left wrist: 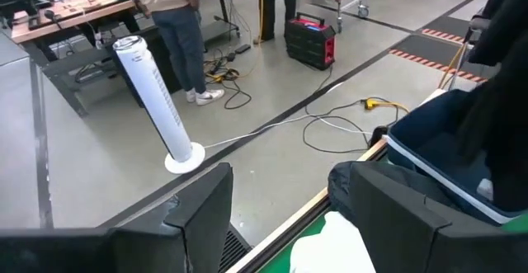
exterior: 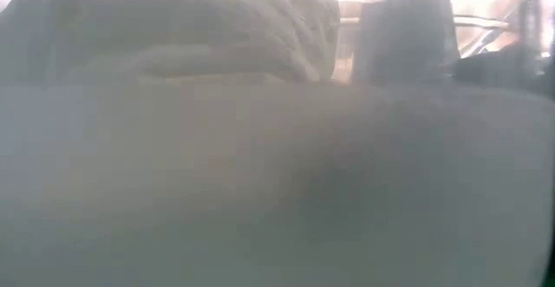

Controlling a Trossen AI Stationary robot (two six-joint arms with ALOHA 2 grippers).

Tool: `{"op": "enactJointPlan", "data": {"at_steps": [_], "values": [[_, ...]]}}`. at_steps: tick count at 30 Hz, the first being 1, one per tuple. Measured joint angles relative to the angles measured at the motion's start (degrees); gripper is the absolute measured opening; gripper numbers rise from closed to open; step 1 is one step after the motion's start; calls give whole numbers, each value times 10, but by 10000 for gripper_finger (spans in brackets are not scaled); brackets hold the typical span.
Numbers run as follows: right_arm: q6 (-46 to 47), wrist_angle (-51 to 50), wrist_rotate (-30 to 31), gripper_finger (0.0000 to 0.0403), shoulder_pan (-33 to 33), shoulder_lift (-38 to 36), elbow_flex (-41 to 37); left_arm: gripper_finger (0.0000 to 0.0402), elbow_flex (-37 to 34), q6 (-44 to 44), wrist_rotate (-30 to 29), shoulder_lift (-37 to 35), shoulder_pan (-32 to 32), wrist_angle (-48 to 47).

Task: Sort clothes
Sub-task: Put the black shirt into the blue laundry organizer

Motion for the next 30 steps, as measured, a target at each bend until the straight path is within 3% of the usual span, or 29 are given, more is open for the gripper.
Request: {"op": "enactJointPlan", "data": {"at_steps": [10,15,23,30], "values": [[9,-151,143,24,0,6,-1,219,0,0,-4,0,0,0],[27,-204,140,24,0,27,-1,219,0,0,-4,0,0,0],[119,-238,66,24,0,71,-2,219,0,0,-4,0,0,0],[178,-249,64,24,-1,84,-2,219,0,0,-4,0,0,0]]}}
